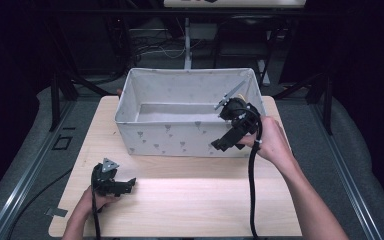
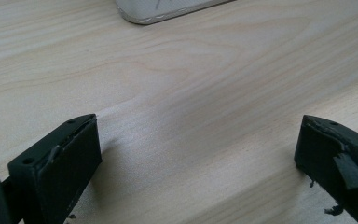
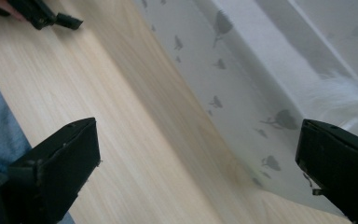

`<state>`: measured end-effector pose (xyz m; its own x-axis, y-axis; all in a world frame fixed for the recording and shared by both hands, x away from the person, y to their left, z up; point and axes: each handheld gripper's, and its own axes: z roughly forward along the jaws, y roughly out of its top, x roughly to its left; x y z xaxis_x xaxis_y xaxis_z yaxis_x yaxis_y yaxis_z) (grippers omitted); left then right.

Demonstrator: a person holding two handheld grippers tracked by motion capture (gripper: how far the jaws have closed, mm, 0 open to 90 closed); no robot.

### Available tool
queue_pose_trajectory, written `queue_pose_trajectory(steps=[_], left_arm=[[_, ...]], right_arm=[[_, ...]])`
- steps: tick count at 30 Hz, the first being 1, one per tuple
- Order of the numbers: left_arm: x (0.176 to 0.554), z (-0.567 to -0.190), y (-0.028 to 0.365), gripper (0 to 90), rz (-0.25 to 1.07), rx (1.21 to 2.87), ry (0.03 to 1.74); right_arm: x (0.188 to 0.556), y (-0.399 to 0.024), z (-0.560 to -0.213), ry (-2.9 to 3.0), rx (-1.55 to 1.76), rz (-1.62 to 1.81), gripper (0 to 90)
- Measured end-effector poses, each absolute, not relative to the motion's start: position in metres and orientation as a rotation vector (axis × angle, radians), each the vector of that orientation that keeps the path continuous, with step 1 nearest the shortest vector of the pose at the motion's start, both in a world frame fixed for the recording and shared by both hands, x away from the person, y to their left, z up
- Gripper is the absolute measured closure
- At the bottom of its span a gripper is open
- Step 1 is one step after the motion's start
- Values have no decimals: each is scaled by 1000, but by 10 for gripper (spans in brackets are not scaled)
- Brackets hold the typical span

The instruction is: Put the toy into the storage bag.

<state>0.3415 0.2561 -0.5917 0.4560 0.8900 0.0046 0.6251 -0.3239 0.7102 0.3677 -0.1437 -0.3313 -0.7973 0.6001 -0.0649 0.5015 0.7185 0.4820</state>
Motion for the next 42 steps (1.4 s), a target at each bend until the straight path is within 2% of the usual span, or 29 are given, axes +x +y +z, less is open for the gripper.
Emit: queue_pose_trajectory(steps=[16, 42], left_arm=[[341, -592, 256, 4, 532, 2063, 1259], [341, -592, 256, 5, 528, 2065, 1258]], right_arm=[[337, -125, -378, 2786, 812, 667, 0], [313, -141, -513, 2905, 945, 521, 7]])
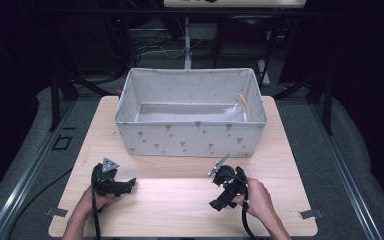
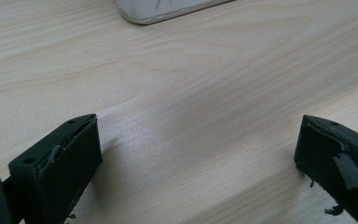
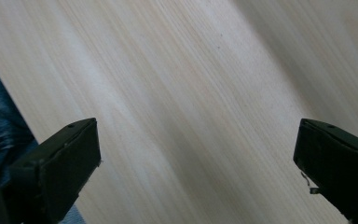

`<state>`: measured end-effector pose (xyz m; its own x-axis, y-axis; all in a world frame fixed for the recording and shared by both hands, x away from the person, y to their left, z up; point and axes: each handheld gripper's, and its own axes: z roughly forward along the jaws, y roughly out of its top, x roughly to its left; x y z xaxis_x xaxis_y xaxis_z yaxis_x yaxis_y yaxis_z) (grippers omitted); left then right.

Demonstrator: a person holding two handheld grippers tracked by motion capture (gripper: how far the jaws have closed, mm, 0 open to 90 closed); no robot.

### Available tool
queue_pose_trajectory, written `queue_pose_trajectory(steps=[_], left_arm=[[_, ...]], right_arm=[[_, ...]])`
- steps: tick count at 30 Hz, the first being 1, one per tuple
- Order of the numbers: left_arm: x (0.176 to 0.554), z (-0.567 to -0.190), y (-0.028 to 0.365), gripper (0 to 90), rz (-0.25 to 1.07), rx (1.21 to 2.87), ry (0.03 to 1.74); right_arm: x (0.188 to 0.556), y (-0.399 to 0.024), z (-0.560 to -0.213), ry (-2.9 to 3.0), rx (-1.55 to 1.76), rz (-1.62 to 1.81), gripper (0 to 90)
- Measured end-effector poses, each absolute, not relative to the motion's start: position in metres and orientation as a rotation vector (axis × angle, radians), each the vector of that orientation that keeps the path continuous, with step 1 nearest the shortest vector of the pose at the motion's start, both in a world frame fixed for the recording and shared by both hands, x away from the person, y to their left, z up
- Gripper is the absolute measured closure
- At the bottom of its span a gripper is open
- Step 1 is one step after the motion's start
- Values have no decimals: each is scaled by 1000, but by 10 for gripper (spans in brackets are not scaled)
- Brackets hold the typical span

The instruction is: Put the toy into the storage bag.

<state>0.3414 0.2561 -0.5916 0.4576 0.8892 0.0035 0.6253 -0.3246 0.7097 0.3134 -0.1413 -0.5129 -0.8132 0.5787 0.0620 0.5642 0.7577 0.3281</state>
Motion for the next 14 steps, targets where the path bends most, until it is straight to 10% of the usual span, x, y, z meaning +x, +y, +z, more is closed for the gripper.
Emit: queue_pose_trajectory(steps=[14], left_arm=[[342, -592, 256, 3, 530, 2060, 1259]], right_arm=[[306, -142, -533, 2920, 928, 452, 21]])
